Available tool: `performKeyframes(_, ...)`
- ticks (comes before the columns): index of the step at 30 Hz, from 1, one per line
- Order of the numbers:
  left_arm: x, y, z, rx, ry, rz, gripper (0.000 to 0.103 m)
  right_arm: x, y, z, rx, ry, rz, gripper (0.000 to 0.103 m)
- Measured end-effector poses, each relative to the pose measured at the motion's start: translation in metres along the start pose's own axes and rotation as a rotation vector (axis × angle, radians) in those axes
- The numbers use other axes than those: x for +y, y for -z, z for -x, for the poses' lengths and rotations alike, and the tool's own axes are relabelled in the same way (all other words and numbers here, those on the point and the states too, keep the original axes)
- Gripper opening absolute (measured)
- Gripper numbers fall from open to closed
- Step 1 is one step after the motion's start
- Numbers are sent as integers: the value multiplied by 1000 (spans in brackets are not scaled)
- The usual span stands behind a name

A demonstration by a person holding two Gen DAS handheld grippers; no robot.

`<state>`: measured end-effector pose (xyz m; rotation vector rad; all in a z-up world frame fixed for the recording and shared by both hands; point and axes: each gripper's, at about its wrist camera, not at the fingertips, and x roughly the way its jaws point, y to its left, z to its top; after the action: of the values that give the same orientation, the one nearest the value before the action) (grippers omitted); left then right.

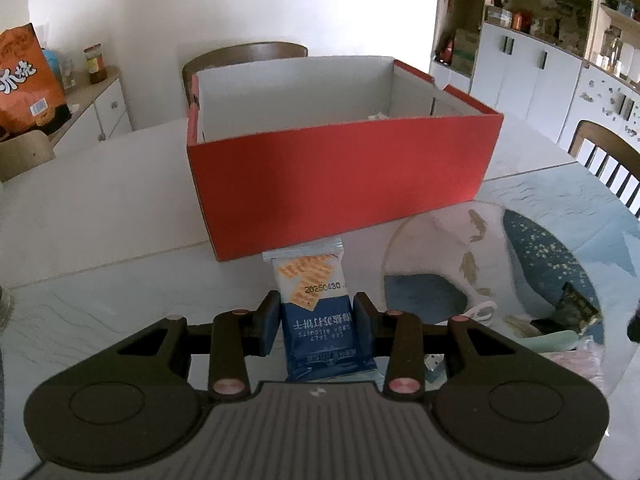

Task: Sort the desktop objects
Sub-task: 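Lift and carry the biscuit pack and clear bag over the red box with both tools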

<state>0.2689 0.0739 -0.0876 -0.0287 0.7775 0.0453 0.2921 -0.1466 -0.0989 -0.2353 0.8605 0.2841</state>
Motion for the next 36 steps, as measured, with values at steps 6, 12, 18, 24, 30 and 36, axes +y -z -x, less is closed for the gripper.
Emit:
performKeyframes(6, -1, -8, 18, -12, 13, -7, 38, 1, -13, 11, -20, -7, -3, 28)
performKeyframes(12, -2, -21, 46, -49, 46, 2, 38, 7, -32, 25, -46, -22, 10, 28)
performKeyframes(18, -4, -34, 70, -76, 77, 13, 38, 15, -56, 39, -82, -31, 48, 28)
performKeyframes(24, -4, -44, 83, -71, 105, 32, 38, 22, -78, 48, -115, -49, 75, 28)
performKeyframes(30, -4, -56, 93, -83, 100, 36, 38, 28, -99, 53, -141, -72, 110, 28)
performKeyframes(36, -7, -71, 99, -105, 88, 32, 38, 32, -121, 55, -163, -108, 129, 28)
